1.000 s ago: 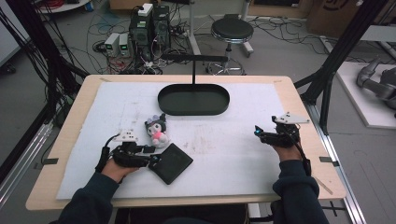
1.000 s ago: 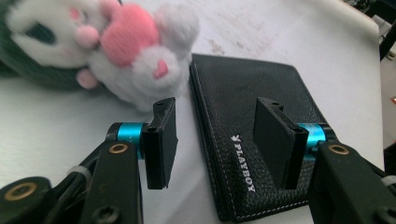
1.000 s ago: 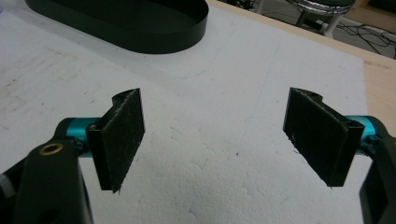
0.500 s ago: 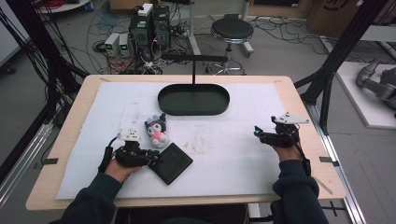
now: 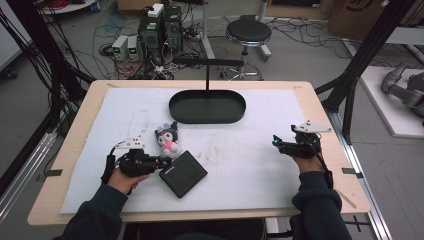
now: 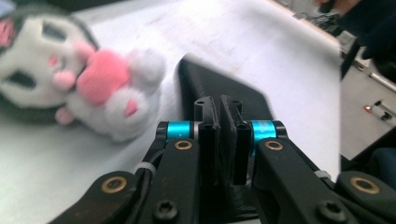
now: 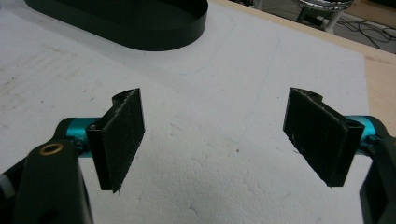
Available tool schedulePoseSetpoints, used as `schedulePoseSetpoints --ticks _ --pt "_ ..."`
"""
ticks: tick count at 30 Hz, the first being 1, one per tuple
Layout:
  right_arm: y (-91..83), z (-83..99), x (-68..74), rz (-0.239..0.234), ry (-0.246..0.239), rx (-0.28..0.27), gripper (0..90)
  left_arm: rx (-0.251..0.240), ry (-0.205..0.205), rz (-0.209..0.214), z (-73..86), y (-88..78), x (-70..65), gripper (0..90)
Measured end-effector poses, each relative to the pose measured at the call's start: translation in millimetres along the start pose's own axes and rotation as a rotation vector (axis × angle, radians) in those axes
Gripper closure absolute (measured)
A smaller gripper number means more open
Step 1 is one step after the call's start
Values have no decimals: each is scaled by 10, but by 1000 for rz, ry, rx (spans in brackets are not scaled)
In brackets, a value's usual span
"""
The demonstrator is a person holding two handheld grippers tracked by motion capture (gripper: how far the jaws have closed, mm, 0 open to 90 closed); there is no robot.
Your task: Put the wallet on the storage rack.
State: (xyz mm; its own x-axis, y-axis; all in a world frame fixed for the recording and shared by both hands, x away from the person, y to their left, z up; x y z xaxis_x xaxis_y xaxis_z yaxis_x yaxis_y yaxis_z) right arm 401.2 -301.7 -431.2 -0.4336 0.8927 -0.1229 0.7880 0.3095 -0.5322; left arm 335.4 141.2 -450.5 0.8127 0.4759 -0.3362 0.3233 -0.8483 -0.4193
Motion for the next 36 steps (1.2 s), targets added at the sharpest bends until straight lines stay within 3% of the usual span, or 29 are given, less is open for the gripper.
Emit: schedulePoseSetpoints --ticks 3,7,10,13,15,18,22,29,36 --pt "2 1 2 0 1 0 210 -45 -14 20 -57 -41 -21 899" --pt "1 3 5 0 2 2 210 -1 -18 -24 -4 -36 32 897" --pt "3 3 3 0 1 2 210 71 -47 -47 117 52 81 889" --pt "3 3 4 -2 1 2 210 103 -60 -57 170 100 104 788" --pt "1 5 4 -3 5 3 210 129 -94 -62 225 144 151 748" --pt "2 6 0 -3 3 3 210 131 -137 -31 261 170 166 701" --pt "4 6 2 -4 1 4 209 126 -159 -15 271 185 175 682" --pt "5 7 2 -4 2 6 209 129 -164 11 280 199 162 696" --pt "10 8 6 -5 -1 8 209 117 -138 -30 264 201 152 775"
Point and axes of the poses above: each handheld gripper's, and its own axes: y roughly forward along the jaws, z roughly out of its underside, x roughly to its left, the point moved 6 cm from there along y, roughly forward along the jaws, and after that the axes turned 2 degrees about z, right-handed, at the moved point
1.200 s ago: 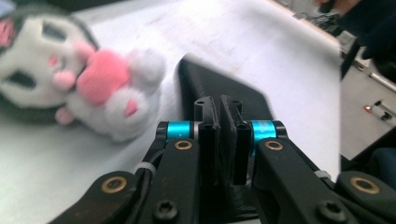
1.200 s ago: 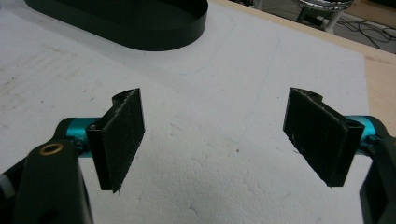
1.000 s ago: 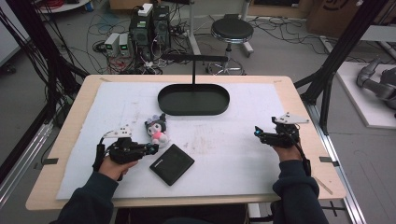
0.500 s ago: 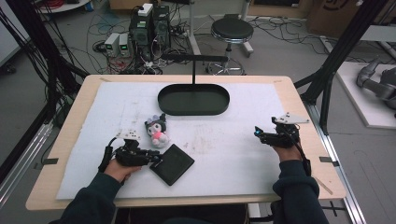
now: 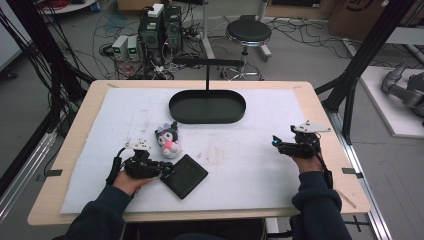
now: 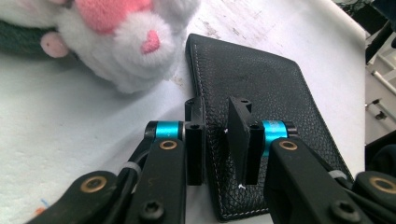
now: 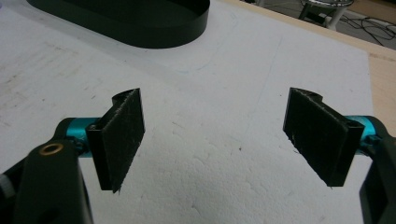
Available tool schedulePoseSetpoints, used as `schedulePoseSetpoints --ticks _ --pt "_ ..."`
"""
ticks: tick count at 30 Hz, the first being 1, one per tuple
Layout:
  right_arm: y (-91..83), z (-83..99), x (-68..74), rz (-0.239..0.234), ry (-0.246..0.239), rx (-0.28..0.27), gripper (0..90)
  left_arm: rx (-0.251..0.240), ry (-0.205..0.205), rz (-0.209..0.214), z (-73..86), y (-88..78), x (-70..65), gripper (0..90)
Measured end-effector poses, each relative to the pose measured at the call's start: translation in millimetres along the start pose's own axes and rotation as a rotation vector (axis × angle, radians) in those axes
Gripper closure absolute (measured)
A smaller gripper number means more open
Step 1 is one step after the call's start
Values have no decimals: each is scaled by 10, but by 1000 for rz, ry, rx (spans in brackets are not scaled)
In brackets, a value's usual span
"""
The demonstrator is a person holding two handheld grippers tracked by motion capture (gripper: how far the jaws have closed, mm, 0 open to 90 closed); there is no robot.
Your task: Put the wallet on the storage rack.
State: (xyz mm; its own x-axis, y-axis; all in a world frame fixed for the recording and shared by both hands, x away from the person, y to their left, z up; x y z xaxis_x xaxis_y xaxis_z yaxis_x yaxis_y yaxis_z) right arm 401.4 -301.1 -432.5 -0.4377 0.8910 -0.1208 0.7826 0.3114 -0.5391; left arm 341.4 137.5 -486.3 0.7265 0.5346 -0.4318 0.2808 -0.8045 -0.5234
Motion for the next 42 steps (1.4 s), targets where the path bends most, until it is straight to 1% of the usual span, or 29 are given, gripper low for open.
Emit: schedulePoseSetpoints --ticks 3,8,9,12,13,14,15,16,18,20,21,22,23,25,26,27,28,30,31,32,34,35,36,37,39,40,42 --pt "-2 1 -2 2 4 0 210 -9 5 -1 -11 -12 0 805" --pt "-5 3 -12 3 7 0 210 -62 12 22 -82 -73 -57 841" --pt "-5 4 -12 2 9 1 209 -62 12 22 -82 -73 -57 845" --pt "-6 5 -14 1 9 0 209 -104 51 41 -169 -130 -135 856" --pt "-6 6 -14 1 11 -1 209 -115 62 40 -189 -144 -154 857" --pt "-6 7 -14 1 11 1 210 -127 63 47 -207 -156 -172 859" --pt "-6 8 -15 2 11 0 210 -127 63 47 -207 -156 -172 861" --pt "-5 8 -15 1 11 0 209 -137 69 47 -223 -168 -182 862" --pt "-7 8 -13 1 13 1 209 -167 73 49 -273 -210 -215 864" --pt "-7 8 -16 2 14 -1 210 -193 79 40 -315 -254 -233 866" --pt "-7 8 -16 2 14 -1 210 -193 79 40 -315 -254 -233 867" --pt "-8 9 -23 3 11 -2 210 -206 87 31 -338 -287 -235 867" --pt "-8 10 -23 3 13 -1 209 -232 100 13 -383 -349 -249 868" --pt "-6 12 -24 3 13 -2 209 -266 122 -21 -439 -439 -272 870" --pt "-6 12 -25 2 14 -2 210 -274 136 -31 -455 -469 -285 872" --pt "-6 13 -25 2 14 -2 209 -282 159 -47 -479 -512 -313 873" --pt "-6 14 -26 3 17 0 209 -288 173 -48 -491 -534 -343 873" --pt "-3 15 -25 3 20 1 210 -285 189 -37 -491 -529 -401 875" --pt "-2 16 -23 2 20 3 210 -285 189 -37 -491 -529 -401 875" --pt "-1 14 -23 1 18 1 209 -276 194 -11 -466 -484 -467 875" --pt "-3 14 -23 1 17 1 210 -263 208 15 -448 -460 -546 875" --pt "-7 14 -25 2 20 1 210 -263 208 15 -448 -460 -546 875" --pt "-11 14 -26 1 23 1 209 -238 228 26 -414 -453 -618 875" --pt "-14 14 -32 4 25 -1 210 -227 233 32 -390 -452 -646 875" --pt "-16 15 -36 2 30 -2 209 -221 237 34 -367 -455 -664 874" --pt "-15 16 -38 1 28 -2 210 -209 239 40 -317 -459 -685 874" --pt "-17 15 -35 2 28 0 210 -195 235 50 -272 -457 -700 874"
Point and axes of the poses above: each handheld gripper's, and its own axes: y roughly forward along the jaws, z roughly out of its underside, x roughly to its left, the point moved 6 cm from there along y, roughly forward along the jaws, and after that the axes turned 2 degrees about z, right-handed, at the moved point
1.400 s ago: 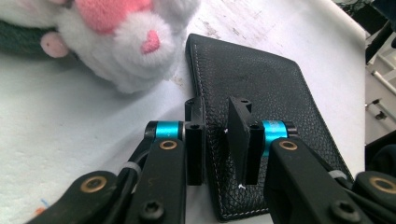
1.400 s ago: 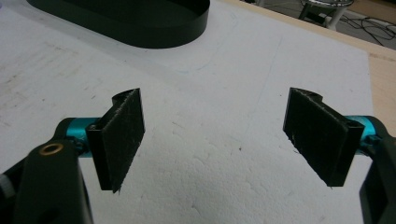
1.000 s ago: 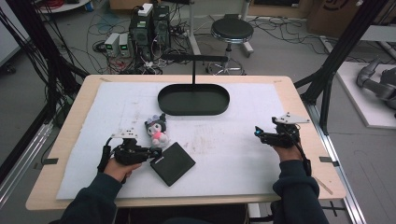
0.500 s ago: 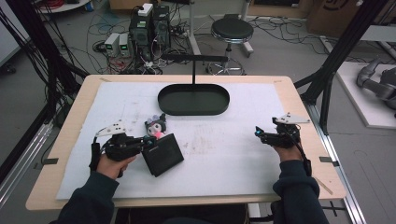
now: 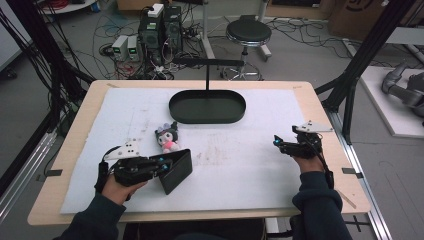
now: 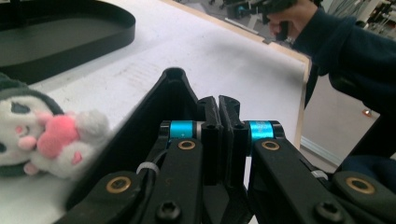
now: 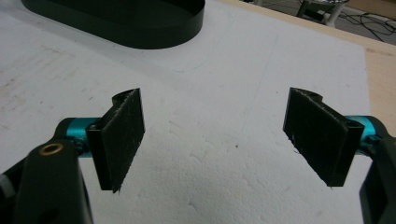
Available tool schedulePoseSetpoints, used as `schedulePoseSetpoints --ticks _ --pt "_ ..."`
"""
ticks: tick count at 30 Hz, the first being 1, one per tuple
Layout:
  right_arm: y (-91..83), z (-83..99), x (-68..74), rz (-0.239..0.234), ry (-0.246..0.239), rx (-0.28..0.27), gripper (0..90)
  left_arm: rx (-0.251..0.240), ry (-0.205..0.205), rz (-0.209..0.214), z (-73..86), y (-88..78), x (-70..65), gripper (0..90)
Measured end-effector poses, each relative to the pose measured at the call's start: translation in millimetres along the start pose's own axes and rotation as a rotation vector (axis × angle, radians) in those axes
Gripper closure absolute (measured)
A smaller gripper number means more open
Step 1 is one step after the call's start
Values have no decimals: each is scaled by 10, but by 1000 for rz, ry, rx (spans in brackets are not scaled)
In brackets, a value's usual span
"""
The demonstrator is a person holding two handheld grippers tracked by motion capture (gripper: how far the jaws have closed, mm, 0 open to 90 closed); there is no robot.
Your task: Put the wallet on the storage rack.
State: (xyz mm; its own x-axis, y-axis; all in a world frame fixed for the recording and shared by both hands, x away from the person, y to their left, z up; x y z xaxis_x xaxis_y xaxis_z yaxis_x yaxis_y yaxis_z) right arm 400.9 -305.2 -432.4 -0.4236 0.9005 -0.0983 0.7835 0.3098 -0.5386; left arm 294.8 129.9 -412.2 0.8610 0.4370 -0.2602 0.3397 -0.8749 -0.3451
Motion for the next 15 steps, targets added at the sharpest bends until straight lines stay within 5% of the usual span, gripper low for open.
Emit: schedulePoseSetpoints --ticks 15 --pt "5 -5 2 -1 -4 -1 209 -3 2 18 10 59 -26 823"
Point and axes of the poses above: each handheld gripper's, and its own axes: y roughly forward along the jaws, z roughly out of its underside, x roughly to its left, the point moved 6 cm from there along y, roughly forward along the jaws, and after that the axes turned 2 degrees about z, right-handed, at the moved point
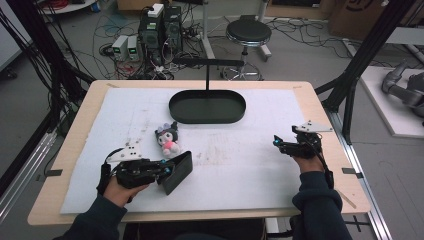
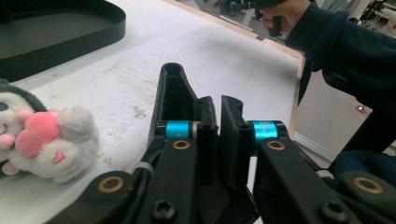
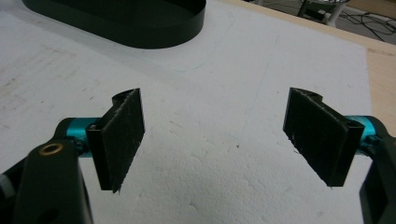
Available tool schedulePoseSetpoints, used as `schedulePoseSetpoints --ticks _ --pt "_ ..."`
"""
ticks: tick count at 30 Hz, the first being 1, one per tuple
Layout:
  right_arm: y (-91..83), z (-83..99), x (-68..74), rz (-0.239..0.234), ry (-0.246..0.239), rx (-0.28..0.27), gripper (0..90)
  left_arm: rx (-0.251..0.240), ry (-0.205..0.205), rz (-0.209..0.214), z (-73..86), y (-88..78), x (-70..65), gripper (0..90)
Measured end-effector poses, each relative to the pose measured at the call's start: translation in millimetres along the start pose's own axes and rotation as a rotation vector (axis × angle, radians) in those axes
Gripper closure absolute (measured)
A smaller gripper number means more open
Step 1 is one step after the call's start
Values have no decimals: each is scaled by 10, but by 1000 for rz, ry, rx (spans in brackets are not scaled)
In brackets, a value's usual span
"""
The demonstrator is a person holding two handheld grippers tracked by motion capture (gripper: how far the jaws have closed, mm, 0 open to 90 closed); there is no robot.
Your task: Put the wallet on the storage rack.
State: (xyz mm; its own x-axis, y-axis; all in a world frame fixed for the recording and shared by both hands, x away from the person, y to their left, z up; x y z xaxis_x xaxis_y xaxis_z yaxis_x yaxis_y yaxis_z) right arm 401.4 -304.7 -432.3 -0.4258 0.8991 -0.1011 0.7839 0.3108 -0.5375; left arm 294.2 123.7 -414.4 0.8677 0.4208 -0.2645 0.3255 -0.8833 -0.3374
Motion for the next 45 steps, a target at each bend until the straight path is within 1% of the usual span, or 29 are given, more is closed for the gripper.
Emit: schedulePoseSetpoints --ticks 4,5,6,7,8,9,10,11,12,13,15,16,19,20,21,22,23,24,25,29,30,33,35,37,40,41,42,43,45 --pt "-2 2 -1 1 2 2 210 -9 0 10 -5 8 -5 793" --pt "-2 2 0 0 2 1 209 -27 3 13 -22 3 -10 772" --pt "-2 2 0 0 2 1 209 -27 3 13 -22 3 -10 743" --pt "1 1 0 0 -1 0 210 -63 26 -7 -54 -10 -5 684" --pt "1 3 3 0 0 2 209 -63 26 -7 -54 -10 -5 601" --pt "1 3 3 0 0 2 209 -86 39 -31 -73 -19 2 601" --pt "1 2 5 -1 0 2 210 -104 57 -68 -91 -25 14 447" --pt "1 2 5 -1 0 2 210 -108 82 -116 -100 -30 27 447" --pt "1 2 8 -3 2 3 209 -105 101 -159 -103 -29 40 393" --pt "1 3 5 -2 1 4 210 -98 113 -184 -100 -25 51 323" --pt "3 3 8 -2 2 4 210 -80 111 -192 -76 5 60 323" --pt "4 3 10 -2 2 4 210 -46 112 -190 -30 51 70 323" --pt "6 4 10 -3 0 5 210 9 106 -201 45 119 86 336" --pt "6 4 9 -4 0 5 210 9 106 -201 45 119 86 364" --pt "5 6 5 -3 -2 6 210 37 92 -192 88 145 102 407" --pt "5 7 5 -2 -3 8 209 37 92 -192 88 145 102 447" --pt "5 7 5 -2 -3 8 209 47 86 -190 107 155 107 447" --pt "8 6 5 -2 -3 7 210 59 81 -193 124 161 119 491" --pt "10 9 9 -4 -2 9 210 61 67 -190 137 156 135 570" --pt "10 11 8 -6 -3 10 209 38 55 -190 111 111 144 762" --pt "10 11 8 -6 -2 9 210 41 61 -198 96 89 151 774" --pt "12 11 6 -6 0 8 210 30 71 -211 69 75 153 783" --pt "13 12 6 -7 -1 8 210 -5 69 -215 -19 26 178 783" --pt "13 13 4 -5 2 10 209 -20 67 -216 -61 8 194 783" --pt "8 12 -8 -7 8 5 209 -49 76 -245 -195 -46 283 783" --pt "5 11 -12 -9 9 3 209 -67 75 -259 -288 -60 346 783" --pt "5 11 -12 -9 9 3 209 -67 75 -259 -288 -60 346 782" --pt "4 9 -18 -7 16 1 210 -89 78 -279 -424 -53 428 782" --pt "4 8 -20 -7 14 0 210 -88 88 -284 -471 -50 457 782"
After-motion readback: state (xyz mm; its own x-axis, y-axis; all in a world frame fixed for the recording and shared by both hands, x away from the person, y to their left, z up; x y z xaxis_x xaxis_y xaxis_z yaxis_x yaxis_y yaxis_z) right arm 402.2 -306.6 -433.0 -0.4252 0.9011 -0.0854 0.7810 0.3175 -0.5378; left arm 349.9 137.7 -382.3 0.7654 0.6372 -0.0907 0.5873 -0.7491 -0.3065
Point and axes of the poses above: each handheld gripper's, and its own axes: y roughly forward along the jaws, z roughly out of its underside, x roughly to its left, the point moved 6 cm from there along y, roughly forward along the jaws, and after that the axes turned 2 degrees about z, right-handed, at the moved point
